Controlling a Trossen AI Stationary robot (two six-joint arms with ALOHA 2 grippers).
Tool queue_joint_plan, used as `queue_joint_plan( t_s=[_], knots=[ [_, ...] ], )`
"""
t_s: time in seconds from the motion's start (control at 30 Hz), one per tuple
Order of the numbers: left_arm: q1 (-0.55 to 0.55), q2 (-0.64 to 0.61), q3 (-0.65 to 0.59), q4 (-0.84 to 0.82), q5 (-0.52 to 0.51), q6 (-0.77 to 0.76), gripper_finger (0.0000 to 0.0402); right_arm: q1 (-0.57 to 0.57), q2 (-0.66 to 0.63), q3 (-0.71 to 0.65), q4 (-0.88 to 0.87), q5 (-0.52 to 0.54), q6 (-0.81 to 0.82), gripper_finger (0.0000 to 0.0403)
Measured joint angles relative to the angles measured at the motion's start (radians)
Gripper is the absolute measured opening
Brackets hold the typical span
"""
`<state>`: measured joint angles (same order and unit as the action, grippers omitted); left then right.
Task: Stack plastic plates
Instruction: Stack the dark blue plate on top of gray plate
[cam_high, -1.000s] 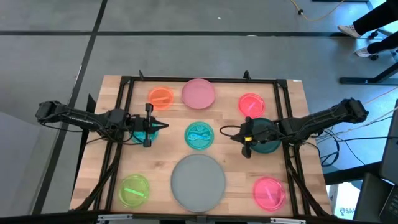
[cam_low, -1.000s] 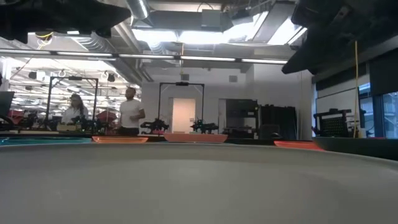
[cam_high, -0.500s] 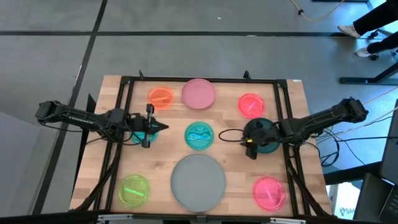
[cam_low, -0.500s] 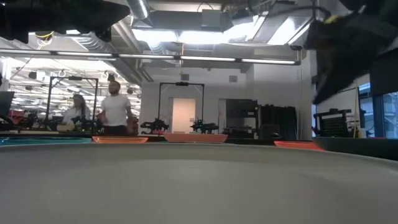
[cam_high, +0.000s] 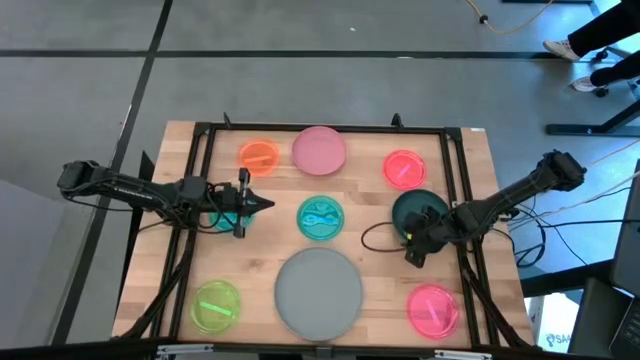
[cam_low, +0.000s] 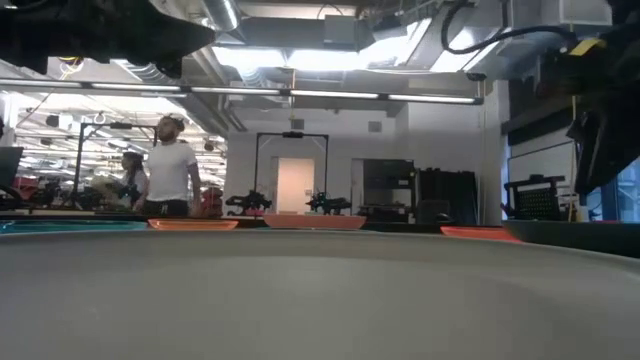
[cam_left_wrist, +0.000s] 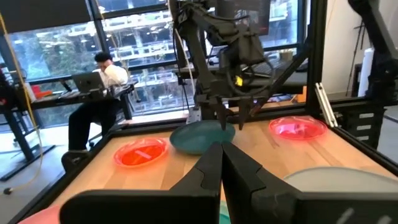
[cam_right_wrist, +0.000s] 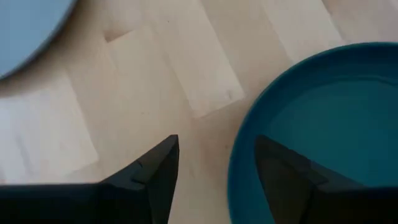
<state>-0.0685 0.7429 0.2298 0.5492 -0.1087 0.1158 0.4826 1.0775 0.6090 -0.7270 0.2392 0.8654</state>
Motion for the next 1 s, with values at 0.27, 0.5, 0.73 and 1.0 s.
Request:
queue_joint_plan(
  t_s=[0.27, 0.5, 0.73, 1.0],
  knots=[
    [0.000, 0.000, 0.000, 0.005, -0.020, -0.001, 0.0000, 0.048, 0.072, -0.024, 0.038, 0.066, 0.001, 0.0202],
    [0.001, 0.000, 0.000, 0.012, -0.042, -0.003, 0.0000, 0.048, 0.157, -0.061, 0.095, 0.068, -0.008, 0.0202],
    [0.000, 0.000, 0.000, 0.037, -0.040, -0.002, 0.0000, 0.047, 0.213, -0.062, 0.086, 0.135, -0.009, 0.0158],
    [0.000, 0.000, 0.000, 0.040, -0.040, -0.002, 0.0000, 0.047, 0.235, -0.062, 0.079, 0.146, -0.086, 0.0022]
  ],
)
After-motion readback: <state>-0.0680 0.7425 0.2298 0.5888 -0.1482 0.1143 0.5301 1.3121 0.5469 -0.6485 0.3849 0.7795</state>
